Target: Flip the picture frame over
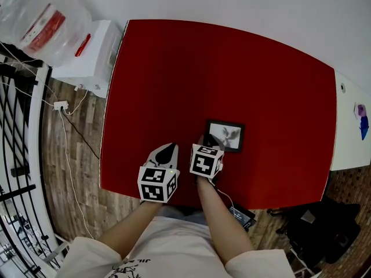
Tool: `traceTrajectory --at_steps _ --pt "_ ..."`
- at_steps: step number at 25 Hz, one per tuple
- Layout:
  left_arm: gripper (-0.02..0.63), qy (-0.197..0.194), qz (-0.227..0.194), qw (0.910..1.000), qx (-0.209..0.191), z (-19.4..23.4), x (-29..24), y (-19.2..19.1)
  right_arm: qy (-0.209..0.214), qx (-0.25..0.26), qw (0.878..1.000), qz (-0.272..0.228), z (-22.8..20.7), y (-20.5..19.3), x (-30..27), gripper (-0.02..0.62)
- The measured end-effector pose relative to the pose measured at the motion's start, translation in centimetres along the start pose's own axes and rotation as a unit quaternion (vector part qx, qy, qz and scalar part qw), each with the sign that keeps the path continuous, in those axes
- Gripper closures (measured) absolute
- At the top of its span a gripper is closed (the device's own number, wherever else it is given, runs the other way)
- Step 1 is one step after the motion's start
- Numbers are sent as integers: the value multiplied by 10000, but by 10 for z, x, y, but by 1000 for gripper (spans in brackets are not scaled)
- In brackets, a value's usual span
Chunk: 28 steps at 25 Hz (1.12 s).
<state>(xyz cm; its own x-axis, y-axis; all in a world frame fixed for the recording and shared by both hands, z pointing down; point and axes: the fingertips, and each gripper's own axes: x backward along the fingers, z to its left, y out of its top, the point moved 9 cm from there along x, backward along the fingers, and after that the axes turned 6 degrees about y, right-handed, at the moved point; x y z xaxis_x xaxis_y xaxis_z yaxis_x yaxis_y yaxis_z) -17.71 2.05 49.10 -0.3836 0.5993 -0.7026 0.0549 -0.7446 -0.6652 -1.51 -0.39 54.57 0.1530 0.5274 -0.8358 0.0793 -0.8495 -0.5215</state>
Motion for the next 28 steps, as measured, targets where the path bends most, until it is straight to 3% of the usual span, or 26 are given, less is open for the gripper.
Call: traceTrajectory --at_steps 9,15,28 --pt "601 35 2 10000 10 1 2 -1 76 -233 9996 -100 -2 1 4 529" --pt "600 39 -13 10000 4 -3 3 -3 573 -596 9961 -300 -1 11 21 531" --pt "600 -31 55 10000 -19 -15 3 -9 1972 -1786 9610 -750 -9 30 62 531"
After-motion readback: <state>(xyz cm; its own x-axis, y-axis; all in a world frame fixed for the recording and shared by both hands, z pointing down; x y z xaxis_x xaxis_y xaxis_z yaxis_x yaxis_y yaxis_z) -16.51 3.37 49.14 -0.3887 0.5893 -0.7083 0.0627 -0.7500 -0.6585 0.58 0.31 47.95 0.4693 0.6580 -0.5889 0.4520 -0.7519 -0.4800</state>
